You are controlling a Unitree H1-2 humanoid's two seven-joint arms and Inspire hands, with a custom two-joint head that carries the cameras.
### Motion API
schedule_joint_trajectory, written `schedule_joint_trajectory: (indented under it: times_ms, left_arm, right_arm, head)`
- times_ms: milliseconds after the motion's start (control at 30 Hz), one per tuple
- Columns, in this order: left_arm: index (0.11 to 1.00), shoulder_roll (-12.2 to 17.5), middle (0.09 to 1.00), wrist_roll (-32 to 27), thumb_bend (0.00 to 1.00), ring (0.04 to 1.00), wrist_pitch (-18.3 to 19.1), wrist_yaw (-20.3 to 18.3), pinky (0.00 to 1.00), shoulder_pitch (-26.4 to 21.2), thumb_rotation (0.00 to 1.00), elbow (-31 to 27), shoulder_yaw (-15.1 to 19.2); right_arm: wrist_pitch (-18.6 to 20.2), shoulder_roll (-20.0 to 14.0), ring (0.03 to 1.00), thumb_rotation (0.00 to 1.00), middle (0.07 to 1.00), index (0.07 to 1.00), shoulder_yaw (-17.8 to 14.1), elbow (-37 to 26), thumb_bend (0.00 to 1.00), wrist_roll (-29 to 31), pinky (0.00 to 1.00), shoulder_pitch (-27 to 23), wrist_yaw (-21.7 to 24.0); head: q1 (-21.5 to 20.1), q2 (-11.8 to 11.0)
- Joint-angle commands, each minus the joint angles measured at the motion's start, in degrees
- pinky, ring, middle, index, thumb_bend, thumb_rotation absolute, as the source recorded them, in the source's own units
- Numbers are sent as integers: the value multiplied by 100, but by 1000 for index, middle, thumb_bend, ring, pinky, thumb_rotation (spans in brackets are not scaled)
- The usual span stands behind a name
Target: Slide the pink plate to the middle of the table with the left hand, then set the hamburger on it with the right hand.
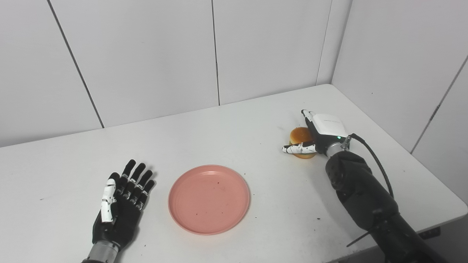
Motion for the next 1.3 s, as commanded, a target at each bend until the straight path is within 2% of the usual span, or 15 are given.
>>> schedule_joint_trajectory:
  times_ms: [0,100,167,200,267,333,400,433,533,733,900,1000,1133,1267]
  left_arm:
    - [970,71,970,98,321,960,339,212,989,167,1000,109,28]
    - [971,68,972,78,323,960,350,194,996,167,1000,101,29]
    - [970,62,971,79,325,959,356,200,997,169,1000,88,29]
    - [968,59,969,84,324,958,356,205,996,169,1000,85,30]
    - [966,52,967,99,325,956,353,224,993,168,1000,87,33]
    - [961,48,961,129,325,953,351,249,990,171,1000,74,24]
    - [963,50,963,135,325,953,341,244,989,169,1000,78,13]
    - [964,51,964,128,325,954,339,239,990,168,1000,82,11]
    - [964,47,964,122,324,956,314,234,991,160,1000,115,15]
    - [965,28,965,125,328,957,304,240,993,157,1000,130,8]
    - [970,6,968,149,327,959,275,235,991,158,1000,134,-20]
    - [970,-26,966,181,329,954,268,273,983,160,1000,116,-38]
    - [961,-85,958,226,332,944,258,355,973,177,1000,52,-73]
    - [941,-218,937,346,337,925,289,568,953,215,1000,-92,-136]
  right_arm:
    - [122,-187,819,664,907,946,5,-73,981,-54,647,-323,-180]
    - [218,-222,779,632,859,908,30,-12,962,-114,613,-415,-35]
    - [260,-212,659,506,740,804,-41,-65,898,-111,513,-429,-9]
    - [268,-205,511,402,606,699,-73,-106,862,-106,395,-423,-44]
    - [268,-201,467,358,565,661,-146,-183,838,-73,361,-404,-49]
    - [265,-202,416,242,518,624,-250,-212,767,44,320,-387,-42]
    - [264,-201,323,157,431,513,-320,-241,561,121,249,-371,-67]
    - [265,-199,305,146,412,502,-341,-266,540,137,232,-364,-75]
    - [263,-194,306,130,409,491,-396,-357,519,181,229,-349,-101]
    - [266,-165,411,134,503,492,-508,-476,512,176,329,-362,-163]
    - [265,-165,360,133,447,487,-583,-822,513,152,278,-363,-159]
    - [267,-192,357,133,439,486,-593,-1029,511,138,280,-373,-72]
    - [268,-139,341,135,428,488,-542,-1564,512,35,267,-397,104]
    - [231,-77,336,134,420,486,-402,-2131,512,110,259,-376,241]
  head:
    - [1,-1]
    - [40,16]
    - [40,16]
    - [40,16]
    - [40,16]
    - [52,34]
    - [54,32]
    - [54,32]
    - [61,27]
    - [97,26]
    - [170,21]
    - [223,10]
    - [421,34]
    - [904,121]
